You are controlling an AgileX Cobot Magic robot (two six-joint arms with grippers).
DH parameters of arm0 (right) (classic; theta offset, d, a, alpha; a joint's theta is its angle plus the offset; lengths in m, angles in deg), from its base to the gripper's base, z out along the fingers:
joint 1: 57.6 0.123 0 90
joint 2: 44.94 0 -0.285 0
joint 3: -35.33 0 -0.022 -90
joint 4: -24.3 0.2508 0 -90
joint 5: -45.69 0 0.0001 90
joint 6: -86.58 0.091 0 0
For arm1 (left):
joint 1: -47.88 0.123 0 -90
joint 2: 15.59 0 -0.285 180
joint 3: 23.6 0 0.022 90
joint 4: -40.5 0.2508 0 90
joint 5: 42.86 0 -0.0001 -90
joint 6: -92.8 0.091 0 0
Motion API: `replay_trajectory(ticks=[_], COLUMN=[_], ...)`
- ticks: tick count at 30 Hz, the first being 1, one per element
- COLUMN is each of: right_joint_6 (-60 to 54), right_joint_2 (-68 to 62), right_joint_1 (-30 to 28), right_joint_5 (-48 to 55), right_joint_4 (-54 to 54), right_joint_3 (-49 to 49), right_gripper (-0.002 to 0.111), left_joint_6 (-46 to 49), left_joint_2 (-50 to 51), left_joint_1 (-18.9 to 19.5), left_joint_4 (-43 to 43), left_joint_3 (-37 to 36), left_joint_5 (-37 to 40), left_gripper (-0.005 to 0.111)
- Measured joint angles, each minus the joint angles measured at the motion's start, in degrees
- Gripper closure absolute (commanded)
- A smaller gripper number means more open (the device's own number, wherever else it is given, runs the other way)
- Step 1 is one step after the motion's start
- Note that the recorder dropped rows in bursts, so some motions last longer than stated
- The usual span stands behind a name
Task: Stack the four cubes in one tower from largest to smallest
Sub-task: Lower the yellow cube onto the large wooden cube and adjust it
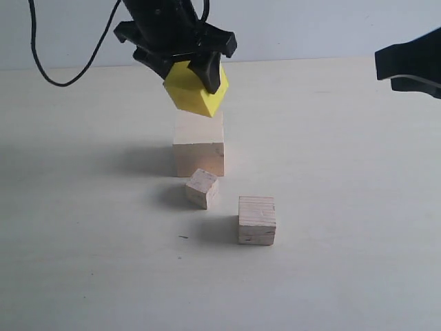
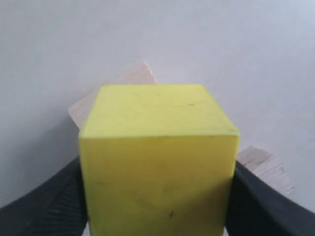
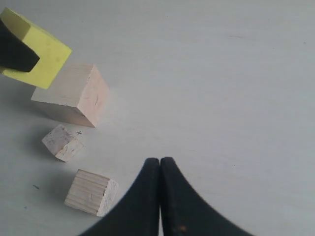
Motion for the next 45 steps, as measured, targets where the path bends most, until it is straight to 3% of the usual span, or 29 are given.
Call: replay_trajectory(ticks=[7,11,19,24,35,40,45], right_joint_6=[0.0,0.0,0.0,0.0,0.0,0.0,0.0], right_joint_2=[0.0,0.0,0.0,0.0,0.0,0.0,0.0], right_joint_1=[0.0,0.0,0.0,0.0,0.0,0.0,0.0], right_joint_5=[0.0,0.0,0.0,0.0,0.0,-0.1,-0.1], right_joint_4=[0.0,0.0,0.0,0.0,0.8,0.9,1.0], right_joint_3=[0.0,0.0,0.0,0.0,0.0,0.0,0.0], right_gripper=[0.108,0.108,0.108,0.108,0.108,0.108,0.108], left_joint_6=[31.2,44.3,49.9,42.0,-11.8,-24.8,-29.8], left_joint_2=[-0.1,-0.1,-0.1,-0.1,-0.1,0.2,2.3], left_joint_1=[0.0,0.0,0.0,0.0,0.0,0.0,0.0], left_joint_4=[-0.1,-0.1,1.5,1.6,1.6,1.6,1.6], left_joint_3=[0.0,0.0,0.0,0.0,0.0,0.0,0.0], left_joint_5=[0.0,0.0,0.0,0.0,-0.1,-0.1,-0.1], left_gripper=[0.107,0.107,0.107,0.107,0.107,0.107,0.107])
